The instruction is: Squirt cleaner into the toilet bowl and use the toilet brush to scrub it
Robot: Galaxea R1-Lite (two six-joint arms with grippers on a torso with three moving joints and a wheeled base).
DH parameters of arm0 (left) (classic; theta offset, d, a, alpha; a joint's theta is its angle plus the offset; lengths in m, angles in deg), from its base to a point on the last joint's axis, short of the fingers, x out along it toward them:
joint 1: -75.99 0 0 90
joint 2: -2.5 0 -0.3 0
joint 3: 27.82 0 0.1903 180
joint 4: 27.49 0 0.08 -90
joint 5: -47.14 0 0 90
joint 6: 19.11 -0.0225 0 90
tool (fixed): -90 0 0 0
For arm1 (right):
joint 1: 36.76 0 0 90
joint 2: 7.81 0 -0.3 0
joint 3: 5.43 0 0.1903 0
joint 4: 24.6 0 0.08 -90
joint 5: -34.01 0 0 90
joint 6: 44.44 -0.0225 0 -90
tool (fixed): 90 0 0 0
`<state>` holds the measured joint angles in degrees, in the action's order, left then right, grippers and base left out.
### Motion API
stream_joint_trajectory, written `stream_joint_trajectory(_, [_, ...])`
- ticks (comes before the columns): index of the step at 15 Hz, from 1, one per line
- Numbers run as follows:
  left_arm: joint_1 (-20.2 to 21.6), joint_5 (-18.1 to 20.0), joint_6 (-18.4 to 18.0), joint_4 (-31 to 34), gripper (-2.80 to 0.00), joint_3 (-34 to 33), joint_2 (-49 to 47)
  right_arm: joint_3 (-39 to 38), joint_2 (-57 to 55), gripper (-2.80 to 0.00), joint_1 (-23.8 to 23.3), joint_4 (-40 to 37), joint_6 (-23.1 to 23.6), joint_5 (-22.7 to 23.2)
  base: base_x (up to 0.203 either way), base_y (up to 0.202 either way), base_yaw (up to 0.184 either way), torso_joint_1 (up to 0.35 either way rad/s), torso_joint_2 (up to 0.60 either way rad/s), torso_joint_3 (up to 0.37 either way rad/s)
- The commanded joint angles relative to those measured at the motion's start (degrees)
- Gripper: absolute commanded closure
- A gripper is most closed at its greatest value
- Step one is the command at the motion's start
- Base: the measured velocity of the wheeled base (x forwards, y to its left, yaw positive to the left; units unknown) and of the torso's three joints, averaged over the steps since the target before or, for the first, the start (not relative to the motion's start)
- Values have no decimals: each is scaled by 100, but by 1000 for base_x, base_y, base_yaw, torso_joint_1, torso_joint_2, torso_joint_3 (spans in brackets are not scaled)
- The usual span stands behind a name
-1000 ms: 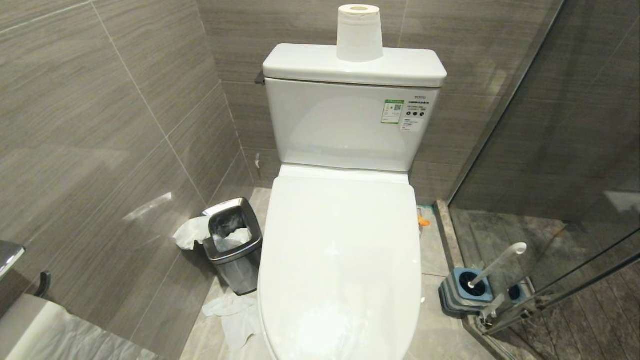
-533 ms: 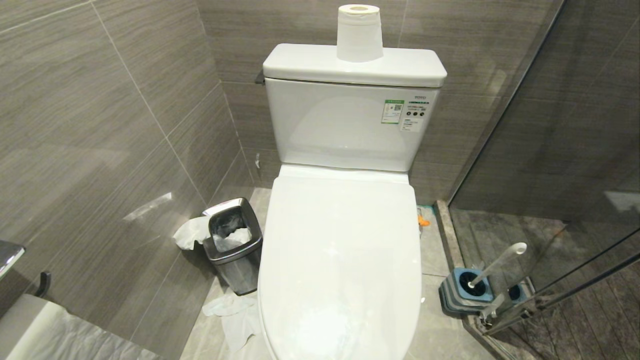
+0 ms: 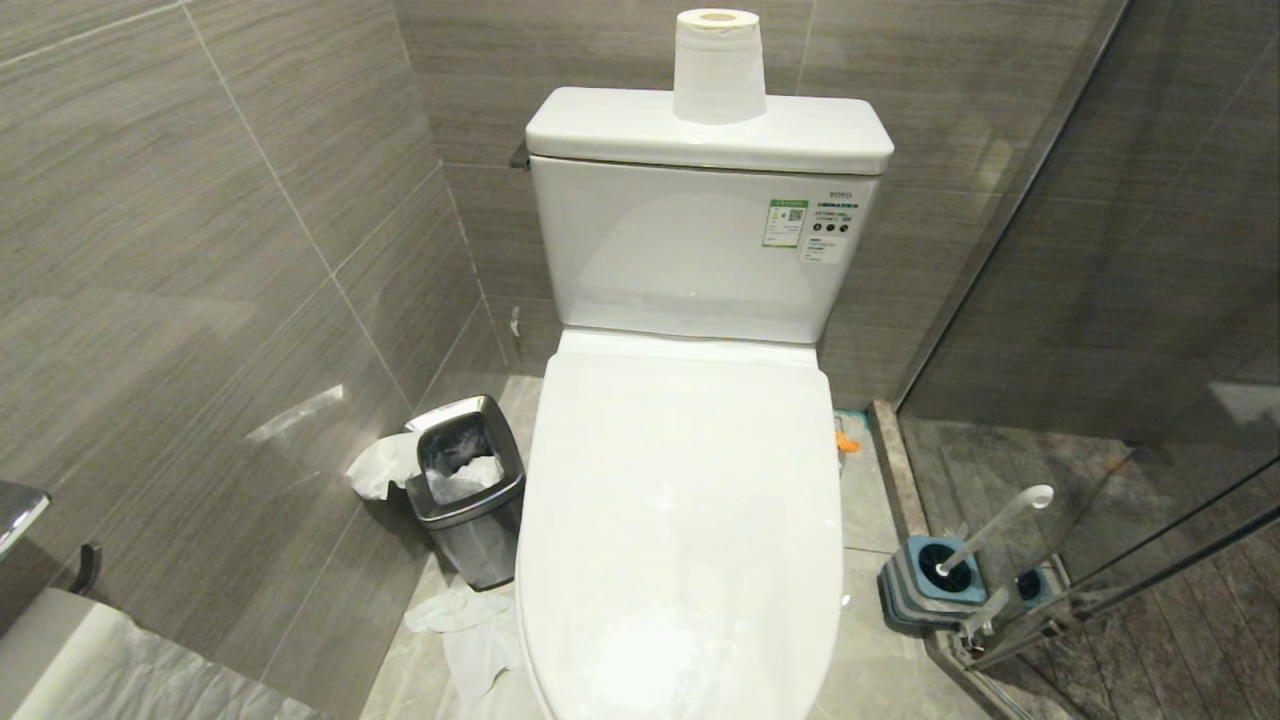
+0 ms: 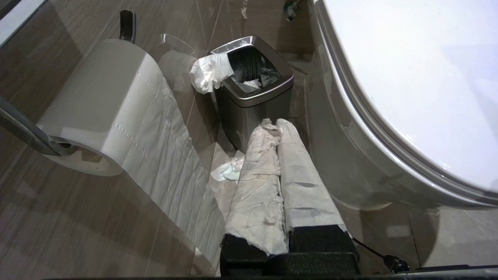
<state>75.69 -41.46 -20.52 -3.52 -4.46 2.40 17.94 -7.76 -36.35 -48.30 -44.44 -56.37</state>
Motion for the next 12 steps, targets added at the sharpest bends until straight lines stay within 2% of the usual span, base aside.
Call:
stream_joint_trajectory(1, [-3,0,0,1,0,0,-8,0,-5,0,4,-2,0,2,0,0,0,0,0,0])
stream_joint_trajectory(12, [3,0,0,1,0,0,-8,0,-5,0,-1,-2,-9,2,0,0,0,0,0,0])
